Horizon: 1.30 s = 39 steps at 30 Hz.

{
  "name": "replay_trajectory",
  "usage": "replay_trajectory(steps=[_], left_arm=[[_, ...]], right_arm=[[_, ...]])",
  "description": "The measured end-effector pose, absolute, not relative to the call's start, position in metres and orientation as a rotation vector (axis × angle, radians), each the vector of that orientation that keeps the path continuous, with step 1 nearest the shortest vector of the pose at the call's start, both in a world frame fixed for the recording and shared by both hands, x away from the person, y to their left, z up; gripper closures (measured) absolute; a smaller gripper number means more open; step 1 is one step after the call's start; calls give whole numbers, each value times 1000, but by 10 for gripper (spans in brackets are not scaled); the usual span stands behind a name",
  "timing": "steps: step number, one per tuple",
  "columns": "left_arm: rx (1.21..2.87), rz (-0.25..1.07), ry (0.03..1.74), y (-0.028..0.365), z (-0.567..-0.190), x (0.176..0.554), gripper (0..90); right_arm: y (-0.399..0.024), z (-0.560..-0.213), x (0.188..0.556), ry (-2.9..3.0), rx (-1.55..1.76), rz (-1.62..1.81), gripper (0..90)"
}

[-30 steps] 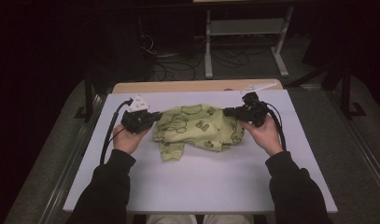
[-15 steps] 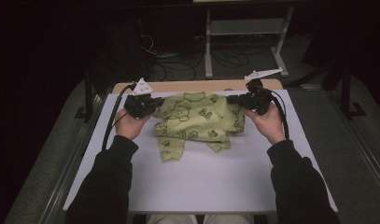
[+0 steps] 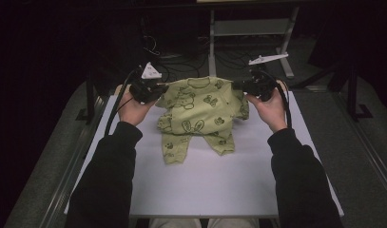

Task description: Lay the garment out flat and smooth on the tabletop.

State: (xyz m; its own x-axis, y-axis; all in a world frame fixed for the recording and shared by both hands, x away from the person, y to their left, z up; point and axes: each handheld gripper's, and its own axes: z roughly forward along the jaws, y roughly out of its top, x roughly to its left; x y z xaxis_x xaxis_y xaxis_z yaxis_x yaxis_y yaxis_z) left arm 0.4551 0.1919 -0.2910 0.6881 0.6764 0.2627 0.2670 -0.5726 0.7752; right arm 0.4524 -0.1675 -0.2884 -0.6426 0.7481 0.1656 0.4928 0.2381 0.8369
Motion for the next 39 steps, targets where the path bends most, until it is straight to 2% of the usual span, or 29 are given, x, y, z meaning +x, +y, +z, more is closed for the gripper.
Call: replay_trajectory(steps=[8,12,15,17,18,22,29,30,32,34,37,39], left_arm=[[2147,791,801,187,-287,502,871],[2166,843,925,174,-308,518,855],[2186,953,1002,166,-320,520,798],[2140,939,1038,168,-325,518,721],[2122,903,1051,171,-328,518,655],[2064,783,1064,188,-341,510,568],[2042,517,1079,214,-370,493,342],[2036,492,1077,216,-372,491,285],[2025,458,1051,221,-375,485,227],[2002,455,996,225,-377,478,138],[1996,426,971,227,-382,471,0],[1969,392,944,230,-384,465,0]], right_arm=[[-152,-280,487,2148,1190,1291,884],[-137,-291,506,2053,1243,1219,881],[-127,-309,517,2028,1232,1107,872],[-126,-321,523,2027,1284,1085,721],[-127,-326,524,2014,1316,1079,666],[-138,-337,521,2003,1363,1135,601],[-157,-346,506,2085,1367,1233,371],[-159,-348,503,2114,1353,1233,282],[-163,-354,498,2152,1344,1252,111],[-166,-360,494,2180,1363,1257,7],[-173,-373,485,2226,1364,1285,0],[-176,-379,479,2239,1359,1302,0]])
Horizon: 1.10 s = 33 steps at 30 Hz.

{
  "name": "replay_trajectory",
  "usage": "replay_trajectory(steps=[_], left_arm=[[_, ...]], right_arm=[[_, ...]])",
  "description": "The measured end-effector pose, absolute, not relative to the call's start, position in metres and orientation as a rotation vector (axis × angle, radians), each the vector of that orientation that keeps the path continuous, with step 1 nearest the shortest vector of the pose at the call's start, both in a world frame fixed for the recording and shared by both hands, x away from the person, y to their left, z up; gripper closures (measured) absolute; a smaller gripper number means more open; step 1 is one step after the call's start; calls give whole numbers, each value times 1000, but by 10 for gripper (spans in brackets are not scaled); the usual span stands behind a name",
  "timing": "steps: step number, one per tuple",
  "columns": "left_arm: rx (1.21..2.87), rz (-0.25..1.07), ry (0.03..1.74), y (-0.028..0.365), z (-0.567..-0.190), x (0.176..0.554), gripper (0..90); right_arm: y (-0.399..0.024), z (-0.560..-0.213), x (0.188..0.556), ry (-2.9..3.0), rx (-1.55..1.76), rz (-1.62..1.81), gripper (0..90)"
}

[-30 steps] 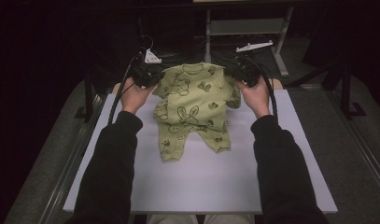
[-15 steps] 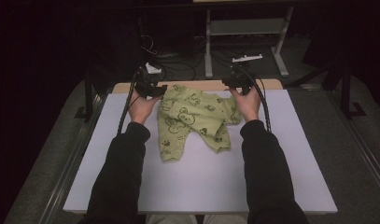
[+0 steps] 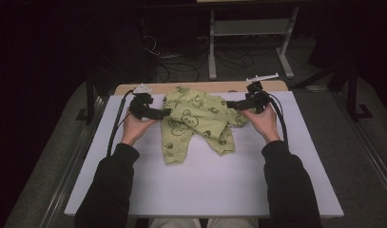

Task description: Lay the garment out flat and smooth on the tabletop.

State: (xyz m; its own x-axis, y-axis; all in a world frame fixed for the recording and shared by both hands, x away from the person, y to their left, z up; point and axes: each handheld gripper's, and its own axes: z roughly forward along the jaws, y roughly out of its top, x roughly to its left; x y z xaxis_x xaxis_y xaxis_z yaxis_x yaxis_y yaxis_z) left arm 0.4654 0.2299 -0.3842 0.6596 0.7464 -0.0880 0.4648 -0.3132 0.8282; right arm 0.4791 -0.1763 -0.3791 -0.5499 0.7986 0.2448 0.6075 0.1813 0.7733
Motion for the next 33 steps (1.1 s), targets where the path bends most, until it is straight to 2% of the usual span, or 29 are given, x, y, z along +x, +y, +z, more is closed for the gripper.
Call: replay_trajectory(steps=[15,33], left_arm=[[1987,301,932,243,-415,431,0],[1995,283,894,244,-417,389,0]], right_arm=[[-199,-400,431,2284,1300,1348,0],[-185,-410,392,2372,1222,1347,0]])
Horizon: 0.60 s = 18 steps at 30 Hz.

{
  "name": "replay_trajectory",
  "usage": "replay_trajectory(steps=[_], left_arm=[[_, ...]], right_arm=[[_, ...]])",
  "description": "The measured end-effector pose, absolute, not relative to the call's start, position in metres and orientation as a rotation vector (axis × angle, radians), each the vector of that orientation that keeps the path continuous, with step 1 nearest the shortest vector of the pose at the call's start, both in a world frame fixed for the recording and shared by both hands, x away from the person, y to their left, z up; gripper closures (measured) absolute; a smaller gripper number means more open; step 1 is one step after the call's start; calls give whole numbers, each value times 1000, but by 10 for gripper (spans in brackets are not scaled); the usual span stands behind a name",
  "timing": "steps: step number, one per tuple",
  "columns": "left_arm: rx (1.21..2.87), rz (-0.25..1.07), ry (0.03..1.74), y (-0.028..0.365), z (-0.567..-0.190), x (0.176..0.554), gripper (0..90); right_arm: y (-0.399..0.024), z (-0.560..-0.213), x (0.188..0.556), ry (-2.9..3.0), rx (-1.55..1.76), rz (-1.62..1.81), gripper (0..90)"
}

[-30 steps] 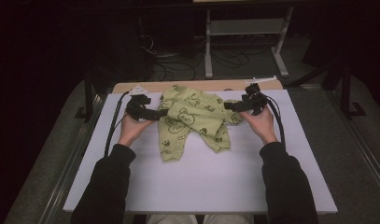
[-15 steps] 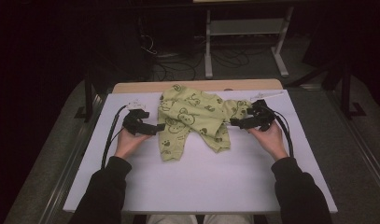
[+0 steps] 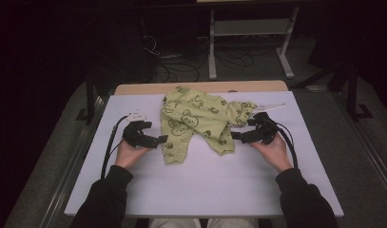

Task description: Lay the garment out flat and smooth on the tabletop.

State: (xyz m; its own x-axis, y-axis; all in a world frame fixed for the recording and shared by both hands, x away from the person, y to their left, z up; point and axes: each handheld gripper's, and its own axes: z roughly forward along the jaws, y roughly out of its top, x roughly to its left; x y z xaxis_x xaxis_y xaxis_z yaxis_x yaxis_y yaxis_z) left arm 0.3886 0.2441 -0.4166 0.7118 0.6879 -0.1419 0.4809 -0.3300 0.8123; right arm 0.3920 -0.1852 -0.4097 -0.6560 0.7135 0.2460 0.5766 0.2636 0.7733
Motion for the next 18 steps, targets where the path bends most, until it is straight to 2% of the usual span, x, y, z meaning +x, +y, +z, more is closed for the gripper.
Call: replay_trajectory(steps=[18], left_arm=[[2034,231,840,231,-422,357,0]], right_arm=[[-175,-424,358,2440,1189,1305,0]])
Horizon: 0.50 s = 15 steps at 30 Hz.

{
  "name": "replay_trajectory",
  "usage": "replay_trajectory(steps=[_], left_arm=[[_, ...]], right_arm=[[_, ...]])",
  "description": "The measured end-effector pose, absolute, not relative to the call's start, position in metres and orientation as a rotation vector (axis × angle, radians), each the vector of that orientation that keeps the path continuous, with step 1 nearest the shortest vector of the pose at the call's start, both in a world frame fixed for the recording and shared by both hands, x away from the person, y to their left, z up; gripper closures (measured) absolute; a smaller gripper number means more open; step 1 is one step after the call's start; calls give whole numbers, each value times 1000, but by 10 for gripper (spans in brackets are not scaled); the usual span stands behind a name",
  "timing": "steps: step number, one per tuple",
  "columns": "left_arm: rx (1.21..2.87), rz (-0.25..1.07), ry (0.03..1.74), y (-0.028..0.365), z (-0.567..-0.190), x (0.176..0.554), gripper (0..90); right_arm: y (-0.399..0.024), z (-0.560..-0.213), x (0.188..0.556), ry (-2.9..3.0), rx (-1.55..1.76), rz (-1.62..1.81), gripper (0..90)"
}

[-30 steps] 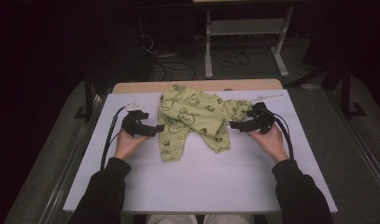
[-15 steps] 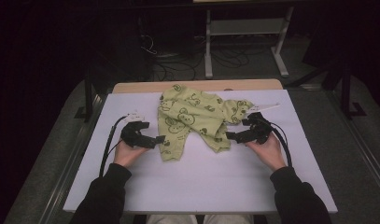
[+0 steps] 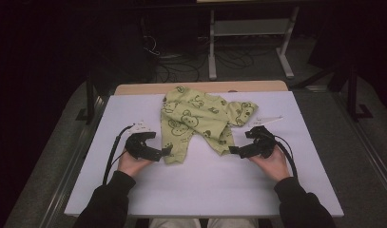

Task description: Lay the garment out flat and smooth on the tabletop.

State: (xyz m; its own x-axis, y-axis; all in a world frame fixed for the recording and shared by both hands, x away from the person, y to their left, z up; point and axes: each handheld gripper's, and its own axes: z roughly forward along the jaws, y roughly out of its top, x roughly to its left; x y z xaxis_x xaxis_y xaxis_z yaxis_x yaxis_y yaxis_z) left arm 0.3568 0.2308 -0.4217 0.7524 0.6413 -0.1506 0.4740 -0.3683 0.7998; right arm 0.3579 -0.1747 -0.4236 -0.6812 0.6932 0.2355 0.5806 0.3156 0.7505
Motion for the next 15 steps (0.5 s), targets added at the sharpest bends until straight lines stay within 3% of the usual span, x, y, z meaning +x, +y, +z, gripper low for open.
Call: replay_trajectory(steps=[15], left_arm=[[2116,204,736,208,-428,341,13]], right_arm=[[-150,-431,352,2541,1074,1253,73]])
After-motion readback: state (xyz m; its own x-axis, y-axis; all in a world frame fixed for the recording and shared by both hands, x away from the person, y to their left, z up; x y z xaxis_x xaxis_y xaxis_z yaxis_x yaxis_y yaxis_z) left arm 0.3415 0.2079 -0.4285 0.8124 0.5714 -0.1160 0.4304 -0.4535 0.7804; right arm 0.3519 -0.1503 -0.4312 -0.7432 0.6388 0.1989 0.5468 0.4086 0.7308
